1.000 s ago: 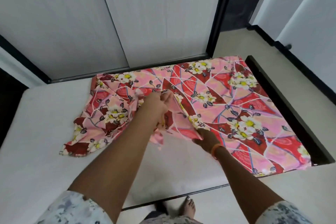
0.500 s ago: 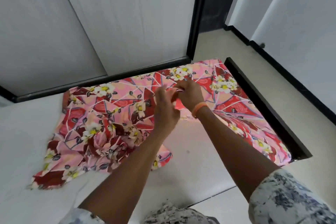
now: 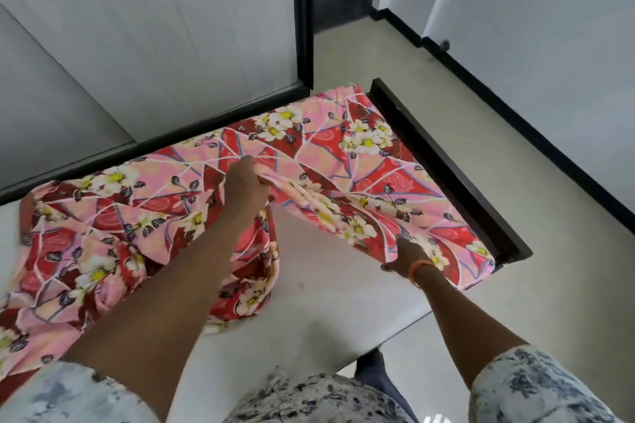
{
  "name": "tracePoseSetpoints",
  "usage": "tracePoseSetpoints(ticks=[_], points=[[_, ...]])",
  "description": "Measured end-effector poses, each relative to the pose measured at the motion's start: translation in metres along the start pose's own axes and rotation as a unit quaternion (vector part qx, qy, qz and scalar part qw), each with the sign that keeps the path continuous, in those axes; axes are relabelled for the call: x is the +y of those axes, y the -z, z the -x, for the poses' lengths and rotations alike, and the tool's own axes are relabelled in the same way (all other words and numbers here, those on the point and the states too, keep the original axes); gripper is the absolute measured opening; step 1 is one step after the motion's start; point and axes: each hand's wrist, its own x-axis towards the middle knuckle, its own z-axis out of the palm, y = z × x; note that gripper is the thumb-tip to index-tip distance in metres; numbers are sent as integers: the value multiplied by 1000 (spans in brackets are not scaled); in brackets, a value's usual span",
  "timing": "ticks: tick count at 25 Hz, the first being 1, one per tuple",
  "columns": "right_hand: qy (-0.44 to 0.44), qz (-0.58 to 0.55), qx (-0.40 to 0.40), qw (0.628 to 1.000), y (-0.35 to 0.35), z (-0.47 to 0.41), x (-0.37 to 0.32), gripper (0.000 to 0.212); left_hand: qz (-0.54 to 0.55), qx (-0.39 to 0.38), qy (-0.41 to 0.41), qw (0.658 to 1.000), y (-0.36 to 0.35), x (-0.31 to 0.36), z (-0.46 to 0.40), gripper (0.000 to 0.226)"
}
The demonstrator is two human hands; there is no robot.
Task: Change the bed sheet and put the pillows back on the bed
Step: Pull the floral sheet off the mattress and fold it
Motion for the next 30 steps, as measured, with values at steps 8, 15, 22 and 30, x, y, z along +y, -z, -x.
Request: tracePoseSetpoints(ticks=[8, 15, 22, 30], points=[[-63, -122, 9, 990, 9, -114, 119, 67, -101, -270, 2, 957, -222, 89, 27, 36], [-211, -133, 61, 966, -24, -199, 232, 77, -152, -440, -23, 885, -389, 106, 66, 57], [-216, -170, 111, 955, -12, -245, 283, 32, -135, -492, 32, 860, -456, 112, 79, 74], [-136, -348, 139, 917, 9, -214, 211, 19, 233, -446, 419, 756, -460, 186, 77, 68]])
